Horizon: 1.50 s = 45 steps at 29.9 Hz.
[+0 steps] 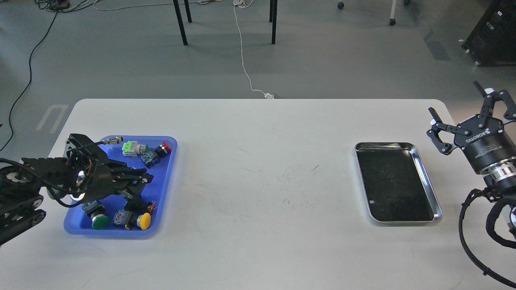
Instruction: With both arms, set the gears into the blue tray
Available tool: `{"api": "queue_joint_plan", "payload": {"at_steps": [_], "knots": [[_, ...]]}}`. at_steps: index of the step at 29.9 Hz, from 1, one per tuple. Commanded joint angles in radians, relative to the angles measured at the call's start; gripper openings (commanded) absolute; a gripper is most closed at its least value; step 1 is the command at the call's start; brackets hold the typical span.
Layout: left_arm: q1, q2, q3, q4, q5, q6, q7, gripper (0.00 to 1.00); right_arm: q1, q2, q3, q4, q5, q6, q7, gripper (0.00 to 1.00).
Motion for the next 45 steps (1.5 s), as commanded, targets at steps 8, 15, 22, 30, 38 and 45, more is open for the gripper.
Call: {"api": "queue_joint_plan", "payload": {"at_steps": [8, 15, 22, 30, 38, 45], "knots": [[0.025, 0.008, -0.001, 0.097, -0.005, 0.024, -0.025, 0.16, 0.0, -0.008, -0.002, 0.0, 0.0, 0.0, 0.0, 0.96], [0.028, -0.005, 0.001, 0.258, -0.005, 0.073, -0.093, 0.18, 0.0, -0.003, -0.002, 0.0, 0.0, 0.0, 0.0, 0.97], [0.028, -0.032, -0.002, 0.272, -0.011, 0.087, -0.091, 0.53, 0.0, -0.006, -0.002, 0.003, 0.0, 0.0, 0.0, 0.96], [0.016, -0.036, -0.002, 0.271, -0.152, 0.113, -0.109, 0.85, -0.003, -0.009, -0.002, 0.003, 0.0, 0.002, 0.0, 0.96], [-0.111, -0.033, -0.018, 0.274, -0.656, 0.055, -0.133, 0.97, 0.011, 0.005, 0.034, -0.006, 0.0, -0.003, 0.0, 0.98], [-0.226, -0.067, -0.025, 0.274, -1.401, -0.009, -0.016, 0.98, 0.095, 0.054, 0.129, -0.102, -0.001, -0.11, 0.0, 0.99]]}}
